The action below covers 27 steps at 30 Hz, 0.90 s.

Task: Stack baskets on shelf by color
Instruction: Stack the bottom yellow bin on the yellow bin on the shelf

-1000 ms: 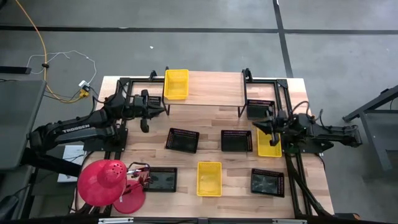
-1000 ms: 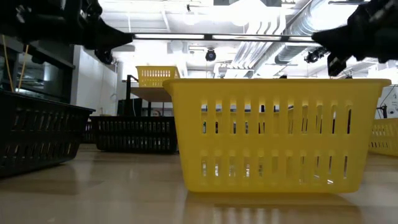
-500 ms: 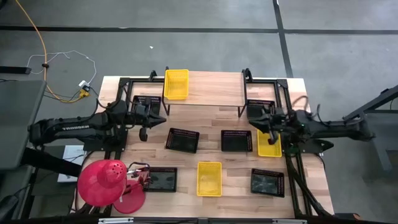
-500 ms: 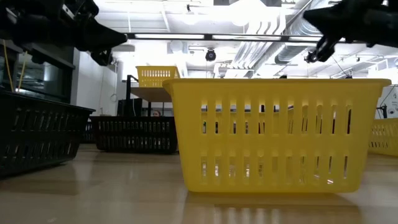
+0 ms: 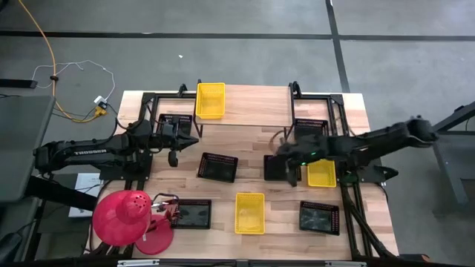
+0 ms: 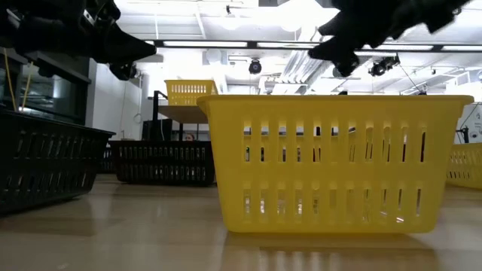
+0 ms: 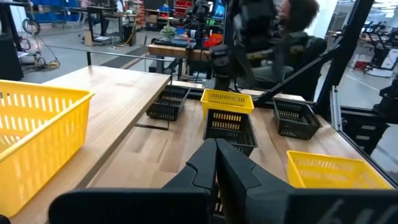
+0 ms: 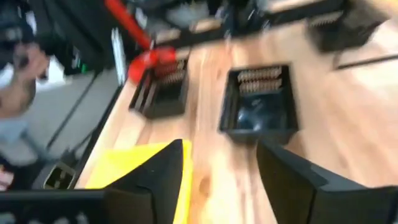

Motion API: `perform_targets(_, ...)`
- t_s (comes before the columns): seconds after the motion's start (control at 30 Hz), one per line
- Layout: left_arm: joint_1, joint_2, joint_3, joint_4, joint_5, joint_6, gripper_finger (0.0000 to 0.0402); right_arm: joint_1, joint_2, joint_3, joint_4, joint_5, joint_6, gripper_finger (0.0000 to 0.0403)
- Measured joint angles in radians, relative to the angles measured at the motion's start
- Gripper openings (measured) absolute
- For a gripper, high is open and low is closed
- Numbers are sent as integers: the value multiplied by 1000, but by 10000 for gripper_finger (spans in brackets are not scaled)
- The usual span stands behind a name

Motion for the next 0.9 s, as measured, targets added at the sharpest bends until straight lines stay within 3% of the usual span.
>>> perform_targets(0.27, 0, 0, 0, -5, 0, 0, 0, 74, 290, 260, -223, -7, -58, 210)
perform_targets(0.5, 0, 0, 0, -5, 1, 0, 0, 115, 488, 374, -282, -5, -58, 210)
perform_targets(0.73, 0, 0, 0, -5, 1, 0, 0, 152, 614, 436, -318, 6, -43, 210)
perform_targets(0.9, 0, 0, 0, -5, 2, 0, 0, 185, 651, 463, -365, 91, -25, 210)
